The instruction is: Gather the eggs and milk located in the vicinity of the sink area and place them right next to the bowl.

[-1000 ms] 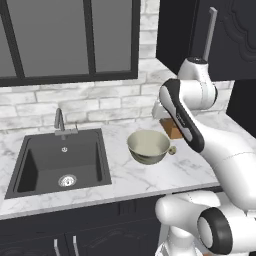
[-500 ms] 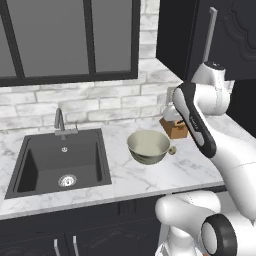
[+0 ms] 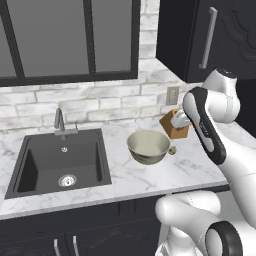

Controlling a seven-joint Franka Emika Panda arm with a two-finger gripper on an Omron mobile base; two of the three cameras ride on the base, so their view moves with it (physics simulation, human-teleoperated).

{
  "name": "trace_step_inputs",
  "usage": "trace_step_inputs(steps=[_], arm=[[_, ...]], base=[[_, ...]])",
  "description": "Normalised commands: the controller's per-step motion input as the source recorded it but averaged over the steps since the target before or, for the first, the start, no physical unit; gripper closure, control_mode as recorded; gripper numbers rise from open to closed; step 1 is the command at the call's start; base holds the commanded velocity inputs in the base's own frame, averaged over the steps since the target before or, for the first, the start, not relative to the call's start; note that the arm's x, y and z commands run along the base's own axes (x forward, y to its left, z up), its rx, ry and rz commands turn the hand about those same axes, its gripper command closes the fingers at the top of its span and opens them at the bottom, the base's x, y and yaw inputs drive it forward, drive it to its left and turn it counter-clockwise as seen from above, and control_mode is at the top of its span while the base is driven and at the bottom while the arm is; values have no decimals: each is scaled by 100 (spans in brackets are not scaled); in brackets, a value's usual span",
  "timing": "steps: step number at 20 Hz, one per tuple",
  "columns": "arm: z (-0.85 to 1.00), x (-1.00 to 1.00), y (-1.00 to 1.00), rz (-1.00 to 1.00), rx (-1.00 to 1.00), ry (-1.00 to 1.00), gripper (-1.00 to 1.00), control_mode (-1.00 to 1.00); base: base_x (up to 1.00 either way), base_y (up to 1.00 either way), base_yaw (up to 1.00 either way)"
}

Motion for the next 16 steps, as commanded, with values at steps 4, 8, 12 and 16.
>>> trace_step_inputs(steps=[4, 8, 12, 16], arm=[[-15, 0, -21, 15, 0, 0, -100, -100], [-22, 0, -20, 16, 0, 0, -100, -100], [-27, 0, -31, 16, 0, 0, -100, -100], [-31, 0, -31, 20, 0, -3, -100, -100]], base=[[0, 0, 0], [0, 0, 0], [0, 0, 0], [0, 0, 0]])
